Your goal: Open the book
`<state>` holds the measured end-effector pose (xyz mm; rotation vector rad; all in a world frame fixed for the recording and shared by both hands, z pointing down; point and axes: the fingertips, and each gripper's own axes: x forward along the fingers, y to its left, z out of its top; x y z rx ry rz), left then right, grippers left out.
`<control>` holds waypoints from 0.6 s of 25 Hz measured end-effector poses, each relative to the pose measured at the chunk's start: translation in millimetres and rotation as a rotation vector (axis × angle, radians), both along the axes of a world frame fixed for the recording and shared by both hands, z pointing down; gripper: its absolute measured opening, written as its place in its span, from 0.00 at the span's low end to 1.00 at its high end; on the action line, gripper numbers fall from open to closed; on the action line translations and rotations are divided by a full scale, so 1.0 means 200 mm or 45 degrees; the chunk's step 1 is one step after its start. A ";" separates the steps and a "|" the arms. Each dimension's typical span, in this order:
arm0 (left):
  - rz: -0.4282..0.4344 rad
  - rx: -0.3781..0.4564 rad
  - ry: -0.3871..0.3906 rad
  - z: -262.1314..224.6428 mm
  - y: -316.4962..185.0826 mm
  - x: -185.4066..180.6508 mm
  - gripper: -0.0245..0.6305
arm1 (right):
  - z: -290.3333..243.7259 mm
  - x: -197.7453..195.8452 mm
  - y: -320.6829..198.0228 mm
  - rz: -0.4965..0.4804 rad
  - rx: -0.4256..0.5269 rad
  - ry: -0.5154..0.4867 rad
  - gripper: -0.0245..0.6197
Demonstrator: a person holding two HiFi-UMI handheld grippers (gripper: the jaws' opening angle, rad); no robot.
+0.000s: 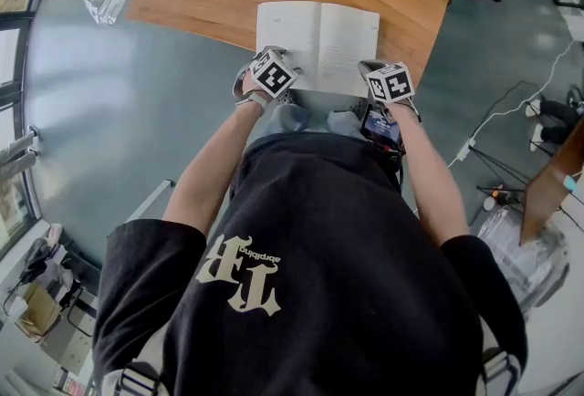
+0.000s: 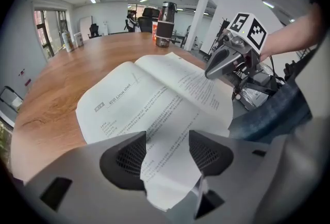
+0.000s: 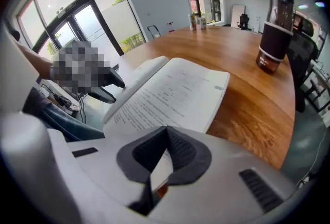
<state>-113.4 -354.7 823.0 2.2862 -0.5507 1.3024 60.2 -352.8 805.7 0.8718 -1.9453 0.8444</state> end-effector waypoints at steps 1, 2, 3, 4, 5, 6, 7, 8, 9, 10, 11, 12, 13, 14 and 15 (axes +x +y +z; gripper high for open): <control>0.000 -0.014 -0.008 0.01 0.00 0.00 0.44 | 0.00 0.01 0.00 -0.011 0.000 0.012 0.02; -0.006 -0.030 -0.013 0.02 0.00 0.00 0.44 | 0.00 0.00 0.01 -0.033 0.003 0.025 0.02; -0.015 -0.047 -0.018 0.03 0.01 0.00 0.44 | 0.01 -0.01 0.01 -0.061 0.011 0.043 0.02; -0.029 -0.066 -0.026 0.05 0.01 0.00 0.44 | 0.01 -0.02 0.02 -0.095 0.021 0.070 0.02; -0.042 -0.083 -0.038 0.05 0.01 0.00 0.44 | 0.01 -0.02 0.02 -0.135 0.034 0.101 0.02; -0.047 -0.096 -0.051 0.06 0.00 0.00 0.44 | 0.02 -0.03 0.02 -0.178 0.048 0.131 0.02; -0.044 -0.104 -0.057 0.07 0.00 0.01 0.44 | 0.02 -0.03 0.03 -0.216 0.059 0.156 0.02; -0.038 -0.111 -0.057 0.07 0.01 0.02 0.44 | 0.02 -0.02 0.03 -0.244 0.066 0.176 0.02; -0.032 -0.113 -0.060 0.08 0.01 0.03 0.44 | 0.02 -0.02 0.03 -0.262 0.071 0.189 0.02; -0.030 -0.110 -0.066 0.08 0.01 0.03 0.44 | 0.02 -0.02 0.03 -0.271 0.074 0.194 0.02; -0.029 -0.103 -0.076 0.08 0.01 0.03 0.44 | 0.02 -0.03 0.02 -0.275 0.075 0.195 0.02; -0.029 -0.094 -0.088 0.08 0.01 0.03 0.44 | 0.02 -0.04 0.02 -0.277 0.073 0.195 0.02; -0.031 -0.085 -0.101 0.08 0.01 0.03 0.44 | 0.01 -0.04 0.03 -0.277 0.066 0.199 0.02; -0.032 -0.079 -0.115 0.08 0.01 0.03 0.44 | 0.01 -0.04 0.03 -0.278 0.058 0.206 0.02; -0.033 -0.075 -0.127 0.09 0.01 0.03 0.44 | 0.01 -0.04 0.04 -0.279 0.052 0.214 0.02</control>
